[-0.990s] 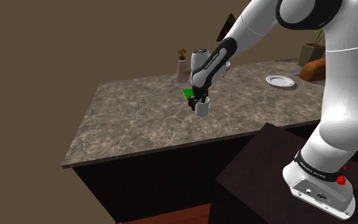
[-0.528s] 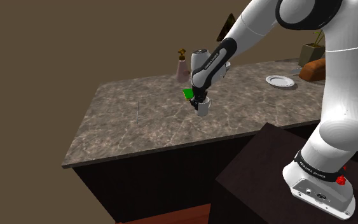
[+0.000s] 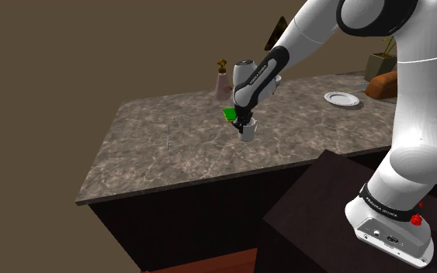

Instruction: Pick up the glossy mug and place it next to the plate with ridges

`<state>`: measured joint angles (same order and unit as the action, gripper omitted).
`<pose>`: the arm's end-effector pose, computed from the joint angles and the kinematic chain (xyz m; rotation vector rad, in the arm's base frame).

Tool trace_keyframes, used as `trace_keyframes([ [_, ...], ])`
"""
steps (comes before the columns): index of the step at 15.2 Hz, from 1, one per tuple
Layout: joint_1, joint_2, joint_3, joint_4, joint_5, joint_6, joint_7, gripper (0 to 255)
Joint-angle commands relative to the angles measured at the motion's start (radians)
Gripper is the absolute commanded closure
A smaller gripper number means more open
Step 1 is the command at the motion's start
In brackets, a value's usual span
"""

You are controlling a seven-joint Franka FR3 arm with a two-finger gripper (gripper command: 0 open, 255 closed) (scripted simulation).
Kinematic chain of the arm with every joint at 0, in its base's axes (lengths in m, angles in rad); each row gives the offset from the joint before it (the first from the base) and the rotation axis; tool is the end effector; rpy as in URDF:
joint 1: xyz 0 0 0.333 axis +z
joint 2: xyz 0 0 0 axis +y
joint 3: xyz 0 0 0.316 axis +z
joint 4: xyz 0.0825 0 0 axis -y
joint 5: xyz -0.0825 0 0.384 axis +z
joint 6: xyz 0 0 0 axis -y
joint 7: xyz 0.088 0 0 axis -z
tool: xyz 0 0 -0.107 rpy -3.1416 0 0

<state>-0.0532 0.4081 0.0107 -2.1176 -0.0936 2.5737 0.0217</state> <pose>0.5828 -0.0233 0.2218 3.0922 0.0194 0.0736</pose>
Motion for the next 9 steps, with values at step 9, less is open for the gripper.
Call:
trace_keyframes([
  [9,-0.003,-0.093,0.006,0.005,0.011,-0.098,-0.011,255],
])
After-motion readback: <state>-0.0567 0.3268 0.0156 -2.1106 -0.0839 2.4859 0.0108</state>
